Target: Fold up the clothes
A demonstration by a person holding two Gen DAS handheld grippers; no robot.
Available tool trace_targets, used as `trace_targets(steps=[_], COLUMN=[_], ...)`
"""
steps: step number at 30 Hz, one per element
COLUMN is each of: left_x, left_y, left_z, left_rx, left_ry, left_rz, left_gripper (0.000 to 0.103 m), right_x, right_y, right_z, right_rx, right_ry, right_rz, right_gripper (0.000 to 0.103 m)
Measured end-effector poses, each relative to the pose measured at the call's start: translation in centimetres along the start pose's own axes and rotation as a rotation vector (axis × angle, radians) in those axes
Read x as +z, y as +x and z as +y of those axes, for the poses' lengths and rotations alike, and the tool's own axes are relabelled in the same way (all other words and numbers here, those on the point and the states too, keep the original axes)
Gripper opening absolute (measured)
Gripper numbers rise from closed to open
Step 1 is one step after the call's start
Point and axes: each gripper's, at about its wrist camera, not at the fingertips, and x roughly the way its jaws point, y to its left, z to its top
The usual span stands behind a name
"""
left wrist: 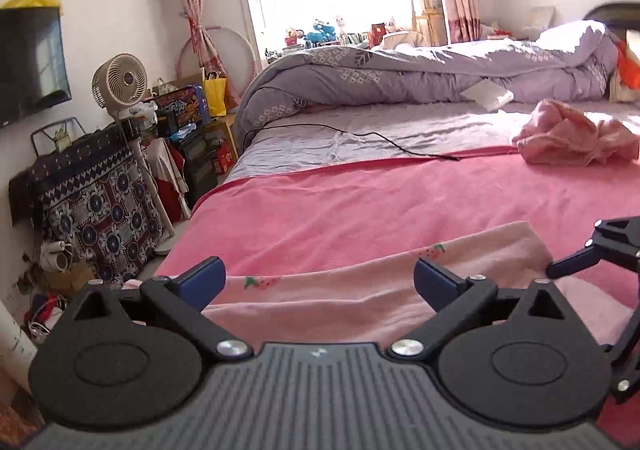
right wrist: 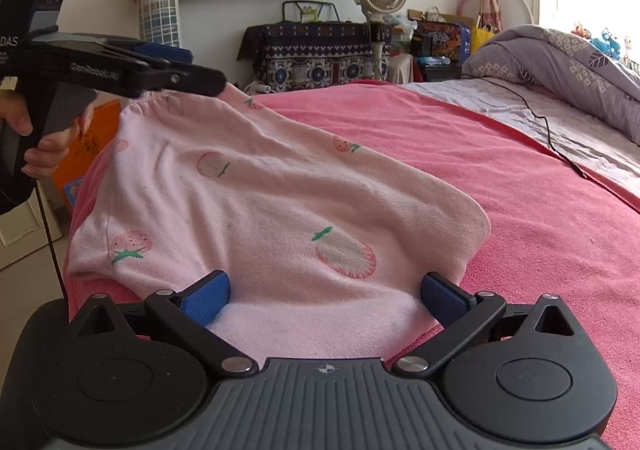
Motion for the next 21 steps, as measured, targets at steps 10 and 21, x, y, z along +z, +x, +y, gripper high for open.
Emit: trace_targets(steps=[10, 21], left_x=[-2.3, -2.9], left_y=[6.1, 5.4], left_z=[0.4, 4.4], left_rx=[-0.037, 0.150], left_ry=[-0.114, -0.096], left_rz=[0.180, 0.190], left_gripper=[0.103, 0.103], right_x=[-0.2, -0.4], right_y=[0.0, -0.2], right_z=[-0.1, 0.0], right_rx=[0.006, 0.009], right_ry=[0.011, 0.015], right_rz=[-0.003, -0.005], right_gripper=[0.103, 0.103])
